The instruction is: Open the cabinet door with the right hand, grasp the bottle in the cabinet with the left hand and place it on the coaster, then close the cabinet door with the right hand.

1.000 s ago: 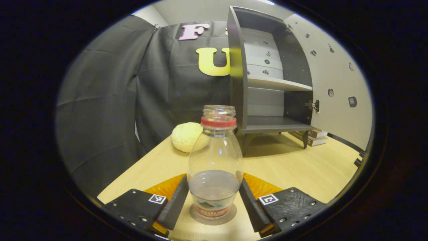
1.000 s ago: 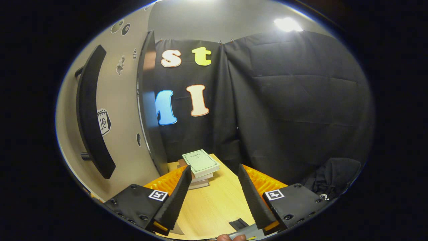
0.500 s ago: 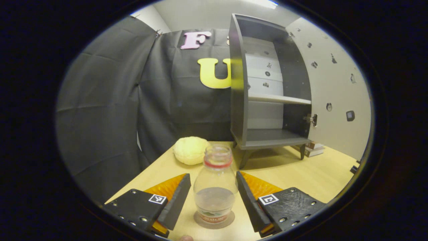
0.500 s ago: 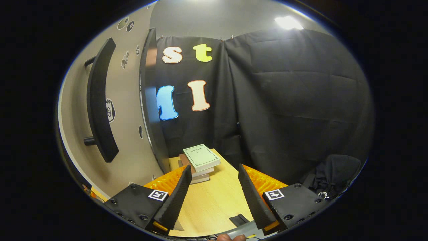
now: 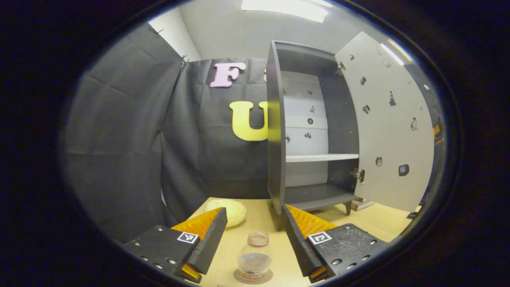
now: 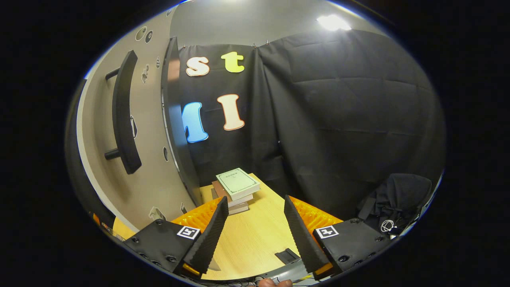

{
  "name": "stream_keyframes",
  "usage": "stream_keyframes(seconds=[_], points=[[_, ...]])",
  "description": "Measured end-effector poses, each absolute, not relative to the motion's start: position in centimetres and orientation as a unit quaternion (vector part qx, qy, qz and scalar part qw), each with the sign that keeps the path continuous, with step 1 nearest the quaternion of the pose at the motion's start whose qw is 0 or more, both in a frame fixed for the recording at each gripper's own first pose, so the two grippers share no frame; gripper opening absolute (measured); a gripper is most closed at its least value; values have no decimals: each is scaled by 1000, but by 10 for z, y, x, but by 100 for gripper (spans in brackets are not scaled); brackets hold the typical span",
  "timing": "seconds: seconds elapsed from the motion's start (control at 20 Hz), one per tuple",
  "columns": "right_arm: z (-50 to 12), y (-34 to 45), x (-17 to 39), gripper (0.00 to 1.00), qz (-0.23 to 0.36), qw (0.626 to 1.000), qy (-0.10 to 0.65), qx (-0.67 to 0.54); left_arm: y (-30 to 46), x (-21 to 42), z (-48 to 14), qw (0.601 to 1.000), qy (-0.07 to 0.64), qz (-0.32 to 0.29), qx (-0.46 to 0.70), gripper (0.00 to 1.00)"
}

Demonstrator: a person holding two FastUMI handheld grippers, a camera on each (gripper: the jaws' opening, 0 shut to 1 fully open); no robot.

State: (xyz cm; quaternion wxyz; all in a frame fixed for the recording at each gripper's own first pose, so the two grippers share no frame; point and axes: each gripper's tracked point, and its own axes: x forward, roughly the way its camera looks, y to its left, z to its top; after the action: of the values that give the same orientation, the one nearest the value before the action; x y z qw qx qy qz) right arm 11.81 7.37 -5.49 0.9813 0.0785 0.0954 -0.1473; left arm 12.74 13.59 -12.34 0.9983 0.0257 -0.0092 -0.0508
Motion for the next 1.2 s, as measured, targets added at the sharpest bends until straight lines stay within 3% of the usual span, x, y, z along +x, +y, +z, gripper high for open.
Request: stream_keyframes(seconds=[0.1,0.2,0.4,0.5,0.55,0.65,0.8,0.85,0.9,0.95,1.05,1.1,1.15,1.2], points=[[-58,75,113,90,-149,981,95,82,144,120,-112,999,-8,-47,10,82],[-60,73,111,85,-152,980,96,81,150,112,-98,999,-11,-44,4,84],[-52,74,115,85,-150,980,86,100,164,99,-87,1000,-7,-27,14,82],[-46,76,121,90,-144,981,79,107,161,95,-82,1000,-6,-26,11,88],[-43,76,125,85,-140,981,79,108,161,92,-77,1000,-8,-25,12,85],[-36,76,132,90,-130,983,74,104,159,88,-68,1000,-11,-20,18,87],[-15,75,147,90,-106,987,61,99,143,85,-53,999,-16,-22,24,90],[-6,74,152,85,-98,989,57,94,139,84,-49,999,-12,-15,26,90],[3,74,156,90,-88,990,55,91,136,80,-46,1000,-5,-4,29,87],[16,77,159,85,-73,992,47,91,127,77,-43,1000,0,2,30,90],[42,84,164,90,-45,994,25,92,105,69,-28,1000,-4,4,27,90],[51,87,166,85,-32,995,20,92,94,66,-23,1000,-4,1,27,87],[60,91,168,90,-18,996,15,91,84,64,-20,999,-5,1,32,87],[66,95,169,85,-5,996,14,89,76,60,-16,999,-6,3,39,91]])
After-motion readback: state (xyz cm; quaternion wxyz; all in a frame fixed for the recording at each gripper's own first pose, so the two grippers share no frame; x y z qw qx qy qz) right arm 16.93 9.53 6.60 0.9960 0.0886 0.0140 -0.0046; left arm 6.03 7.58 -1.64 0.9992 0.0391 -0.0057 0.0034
